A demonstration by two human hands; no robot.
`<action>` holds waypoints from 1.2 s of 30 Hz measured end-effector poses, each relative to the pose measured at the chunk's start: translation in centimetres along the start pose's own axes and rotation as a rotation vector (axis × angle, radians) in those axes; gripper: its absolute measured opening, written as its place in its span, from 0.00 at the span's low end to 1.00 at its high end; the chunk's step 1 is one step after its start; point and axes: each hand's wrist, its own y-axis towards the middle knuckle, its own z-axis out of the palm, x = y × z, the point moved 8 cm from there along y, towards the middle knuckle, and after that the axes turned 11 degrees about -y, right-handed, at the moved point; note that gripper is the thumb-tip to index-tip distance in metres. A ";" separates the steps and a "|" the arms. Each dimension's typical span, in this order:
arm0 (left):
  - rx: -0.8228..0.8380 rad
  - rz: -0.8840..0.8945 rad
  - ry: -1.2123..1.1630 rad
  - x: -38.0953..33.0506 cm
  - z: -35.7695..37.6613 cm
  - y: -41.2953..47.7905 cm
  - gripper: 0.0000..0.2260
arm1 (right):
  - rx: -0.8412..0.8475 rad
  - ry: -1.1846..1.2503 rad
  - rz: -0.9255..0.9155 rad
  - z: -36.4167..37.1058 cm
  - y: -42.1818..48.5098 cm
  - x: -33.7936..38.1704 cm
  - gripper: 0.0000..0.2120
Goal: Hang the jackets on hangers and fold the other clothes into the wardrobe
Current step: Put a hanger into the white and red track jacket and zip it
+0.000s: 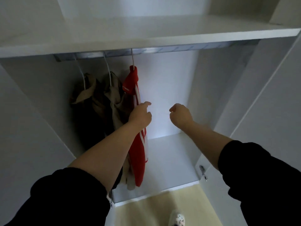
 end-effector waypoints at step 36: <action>0.389 1.353 0.319 -50.3 52.0 -63.1 0.30 | -0.617 -0.656 0.618 -34.8 -67.2 -60.6 0.28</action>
